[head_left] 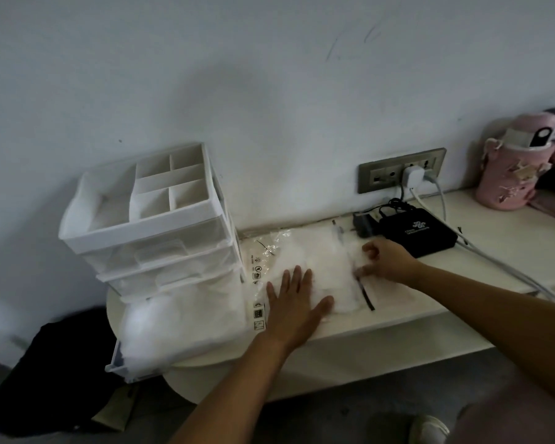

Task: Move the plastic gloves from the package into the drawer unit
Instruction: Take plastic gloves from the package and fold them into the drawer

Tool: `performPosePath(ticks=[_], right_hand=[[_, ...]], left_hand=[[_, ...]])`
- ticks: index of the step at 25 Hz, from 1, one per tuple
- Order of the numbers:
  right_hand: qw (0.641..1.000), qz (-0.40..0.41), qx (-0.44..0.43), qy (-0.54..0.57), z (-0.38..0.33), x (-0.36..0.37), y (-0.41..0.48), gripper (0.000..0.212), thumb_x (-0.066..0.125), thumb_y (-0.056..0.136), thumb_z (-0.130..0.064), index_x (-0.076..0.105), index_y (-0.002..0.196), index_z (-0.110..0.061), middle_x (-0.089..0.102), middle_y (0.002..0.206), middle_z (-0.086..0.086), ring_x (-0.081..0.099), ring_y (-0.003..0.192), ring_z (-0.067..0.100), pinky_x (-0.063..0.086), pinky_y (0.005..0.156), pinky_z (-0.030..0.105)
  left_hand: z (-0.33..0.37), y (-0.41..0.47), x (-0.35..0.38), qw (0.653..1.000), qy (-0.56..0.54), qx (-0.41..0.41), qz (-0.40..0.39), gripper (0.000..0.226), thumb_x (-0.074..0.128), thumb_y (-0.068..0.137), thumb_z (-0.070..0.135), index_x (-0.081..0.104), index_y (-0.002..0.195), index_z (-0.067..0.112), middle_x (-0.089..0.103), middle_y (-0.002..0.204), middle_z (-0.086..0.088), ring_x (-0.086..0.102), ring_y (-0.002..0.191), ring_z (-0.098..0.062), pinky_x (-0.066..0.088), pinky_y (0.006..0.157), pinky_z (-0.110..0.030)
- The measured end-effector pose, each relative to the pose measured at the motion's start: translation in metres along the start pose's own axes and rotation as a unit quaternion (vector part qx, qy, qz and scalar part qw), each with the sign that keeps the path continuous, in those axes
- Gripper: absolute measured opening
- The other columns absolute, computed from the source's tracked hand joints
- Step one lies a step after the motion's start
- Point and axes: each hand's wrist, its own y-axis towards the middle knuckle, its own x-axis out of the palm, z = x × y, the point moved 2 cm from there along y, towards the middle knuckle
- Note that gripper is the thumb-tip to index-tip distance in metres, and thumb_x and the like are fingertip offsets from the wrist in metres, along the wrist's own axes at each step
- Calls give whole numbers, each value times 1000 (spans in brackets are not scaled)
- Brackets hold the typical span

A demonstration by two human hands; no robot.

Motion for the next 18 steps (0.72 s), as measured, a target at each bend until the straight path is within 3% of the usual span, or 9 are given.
performPosePath(ticks=[5, 7, 9, 13, 18], right_hand=[[1000, 17, 2, -16, -8, 4, 8, 17, 78, 76, -15, 71, 86, -4, 63, 79, 2, 56, 72, 11, 37, 53, 12], [1000, 22, 21, -1, -7, 1, 10, 11, 77, 77, -13, 69, 76, -5, 63, 75, 4, 55, 67, 10, 41, 57, 16], [999, 19, 40, 20, -4, -4, 14, 19, 78, 75, -13, 62, 65, -9, 61, 69, 4, 57, 69, 15, 47, 65, 24], [986, 23, 98, 134, 6, -5, 19, 16, 74, 77, -4, 62, 85, 1, 61, 75, 12, 60, 69, 21, 54, 82, 37], [974, 21, 96, 204, -1, 0, 24, 25, 70, 83, -9, 62, 105, -3, 59, 76, 9, 54, 60, 15, 51, 56, 22]], left_hand=[[0, 2, 3, 1000, -6, 0, 19, 103, 1, 68, 84, 1, 153, 25, -8, 161, 1, -15, 146, -16, -16, 114, -46], [-1, 3, 5, 999, -11, 3, 38, 108, -9, 61, 82, 1, 153, 25, -6, 161, 2, -13, 147, -15, -16, 114, -46], [-2, 3, 7, 999, -19, 5, 50, 112, -15, 59, 83, 1, 153, 25, -5, 161, 2, -12, 147, -14, -16, 114, -45], [-1, 3, 6, 998, -22, 2, 52, 110, -13, 60, 82, 1, 153, 24, -5, 161, 0, -12, 147, -14, -17, 113, -44], [1, 3, 3, 999, -18, 0, 39, 107, -8, 61, 80, 4, 153, 26, -5, 161, -1, -12, 147, -16, -17, 113, -45]])
